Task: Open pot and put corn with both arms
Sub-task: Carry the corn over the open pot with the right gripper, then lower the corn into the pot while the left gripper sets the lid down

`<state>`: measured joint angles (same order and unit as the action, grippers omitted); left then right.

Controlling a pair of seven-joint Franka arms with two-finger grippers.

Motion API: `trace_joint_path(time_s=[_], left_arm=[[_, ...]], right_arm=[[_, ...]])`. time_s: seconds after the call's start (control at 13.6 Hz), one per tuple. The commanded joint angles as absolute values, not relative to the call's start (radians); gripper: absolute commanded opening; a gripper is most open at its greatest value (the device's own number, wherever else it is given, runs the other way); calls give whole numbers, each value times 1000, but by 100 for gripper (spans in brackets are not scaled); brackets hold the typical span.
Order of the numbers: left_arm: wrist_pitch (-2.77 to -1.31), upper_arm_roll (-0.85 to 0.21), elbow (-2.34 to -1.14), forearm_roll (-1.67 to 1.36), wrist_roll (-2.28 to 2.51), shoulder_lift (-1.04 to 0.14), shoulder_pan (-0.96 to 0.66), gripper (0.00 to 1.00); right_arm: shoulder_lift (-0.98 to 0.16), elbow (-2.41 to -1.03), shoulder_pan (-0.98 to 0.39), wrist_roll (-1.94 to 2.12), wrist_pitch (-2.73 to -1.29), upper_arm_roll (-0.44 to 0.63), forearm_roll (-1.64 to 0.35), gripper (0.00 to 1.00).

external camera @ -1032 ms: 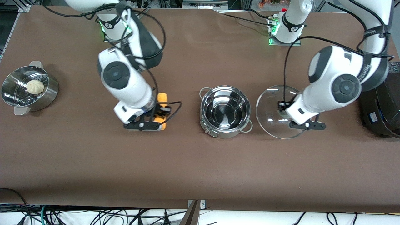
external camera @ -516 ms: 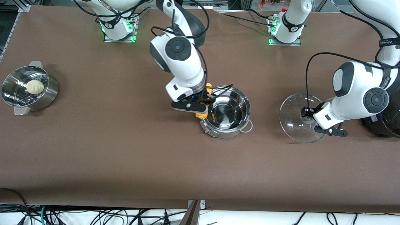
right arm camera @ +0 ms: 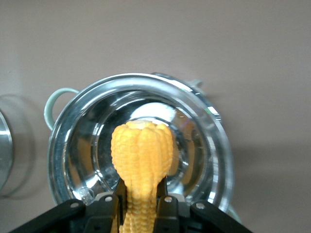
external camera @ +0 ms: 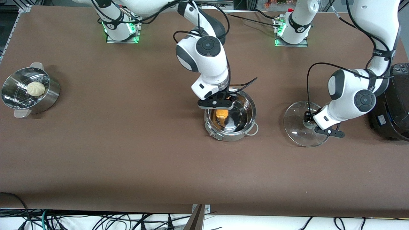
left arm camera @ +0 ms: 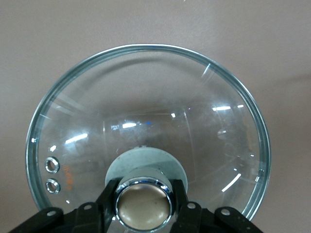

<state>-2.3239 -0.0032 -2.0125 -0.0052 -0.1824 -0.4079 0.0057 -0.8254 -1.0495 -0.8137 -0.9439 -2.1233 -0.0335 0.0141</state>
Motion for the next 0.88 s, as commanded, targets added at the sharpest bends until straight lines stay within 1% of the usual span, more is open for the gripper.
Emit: trace_joint_path(time_s=[0.0,0.29,0.52,0.59,0.66,0.74,0.81], left_arm=[[-2382,15,-2011,-14,-210,-422,5,0],[-2485,34,-1996,-14,-218,-485,2,0],[-2490,40,-1997,-18,-250,-492,2,0],[-2490,38,-1997,-17,-241,-492,2,11],[-2488,40,-2002,-15,-238,-489,2,74],[-2484,40,-2005,-15,-238,-488,2,100],[-2479,40,-2009,-15,-236,-482,3,100]], right_arm=[[-887,-989,-824,-960,-2176,-25,29,0],[-911,-991,-822,-956,-2221,-25,29,0],[-926,-991,-821,-950,-2253,-26,29,0],[-934,-991,-822,-950,-2259,-26,29,0],[-937,-992,-822,-950,-2260,-28,29,0],[-939,-992,-824,-950,-2260,-28,28,4],[-939,-997,-824,-950,-2260,-29,28,18]])
